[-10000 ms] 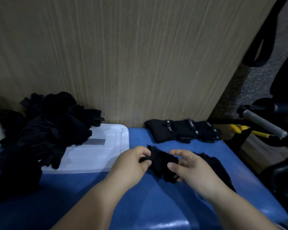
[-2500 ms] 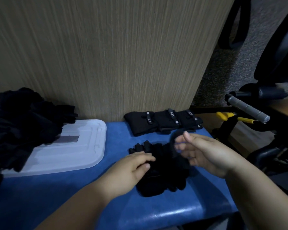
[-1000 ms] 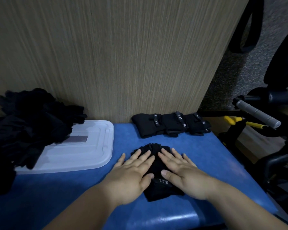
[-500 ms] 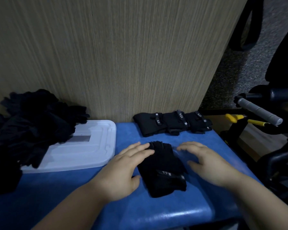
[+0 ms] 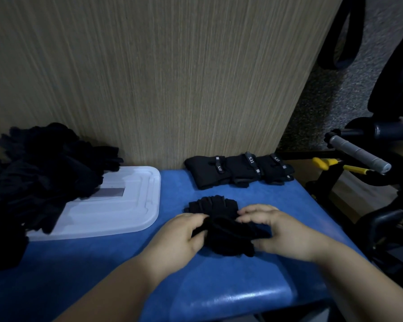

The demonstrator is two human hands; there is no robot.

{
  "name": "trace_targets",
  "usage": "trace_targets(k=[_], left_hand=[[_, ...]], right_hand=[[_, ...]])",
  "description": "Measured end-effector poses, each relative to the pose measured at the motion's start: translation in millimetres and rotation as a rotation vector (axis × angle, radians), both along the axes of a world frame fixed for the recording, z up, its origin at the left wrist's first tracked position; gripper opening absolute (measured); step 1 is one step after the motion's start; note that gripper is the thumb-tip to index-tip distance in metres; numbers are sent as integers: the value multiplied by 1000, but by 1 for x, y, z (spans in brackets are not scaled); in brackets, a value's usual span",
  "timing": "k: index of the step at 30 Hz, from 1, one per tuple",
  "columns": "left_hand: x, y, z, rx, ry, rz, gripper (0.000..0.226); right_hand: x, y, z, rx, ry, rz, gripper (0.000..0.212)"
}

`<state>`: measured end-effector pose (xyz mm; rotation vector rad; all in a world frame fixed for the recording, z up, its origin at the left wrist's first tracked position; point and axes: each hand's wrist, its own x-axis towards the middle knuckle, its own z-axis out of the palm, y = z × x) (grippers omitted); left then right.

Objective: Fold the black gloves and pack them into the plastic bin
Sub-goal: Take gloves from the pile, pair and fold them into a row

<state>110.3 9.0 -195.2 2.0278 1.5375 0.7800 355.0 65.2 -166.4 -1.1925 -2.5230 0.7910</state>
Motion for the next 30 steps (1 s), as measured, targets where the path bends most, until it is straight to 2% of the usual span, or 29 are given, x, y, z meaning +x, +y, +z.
trace_targets(k=[3, 6, 8, 10, 13, 16, 18, 20, 22, 27, 30], left_hand=[[0, 0, 4, -105, -192, 95, 15], [1, -1, 8, -168, -281, 153, 12], [2, -1, 11, -202, -322, 147, 10], [2, -1, 13, -230, -369, 132, 12], [-1, 0, 13, -266, -390, 109, 28], [0, -4, 15, -311, -419, 86, 46], [4, -4, 17, -290, -424, 158, 41], [7, -2, 19, -235, -328, 270, 33], [8, 1, 17, -203, -256, 336, 33], [10, 3, 18, -169, -169, 346, 29], [13, 5, 18, -118, -72, 337, 23]], right_hand=[[-3, -5, 8, -109, 29, 10, 61], [-11, -9, 9, -121, 71, 3, 68], [-19, -10, 6, -94, 150, -75, 52], [-26, -10, 2, -106, 269, -161, 25], [-31, -12, 3, -242, 369, -234, 2], [-33, -12, 1, -291, 362, -309, 20], [-37, -11, -1, -258, 349, -356, 20], [-40, -9, -4, -203, 326, -398, 17], [-42, -8, -5, -103, 221, -418, 21], [-44, -14, -3, 88, 152, -430, 48], [-46, -19, 1, 206, 206, -276, 58]])
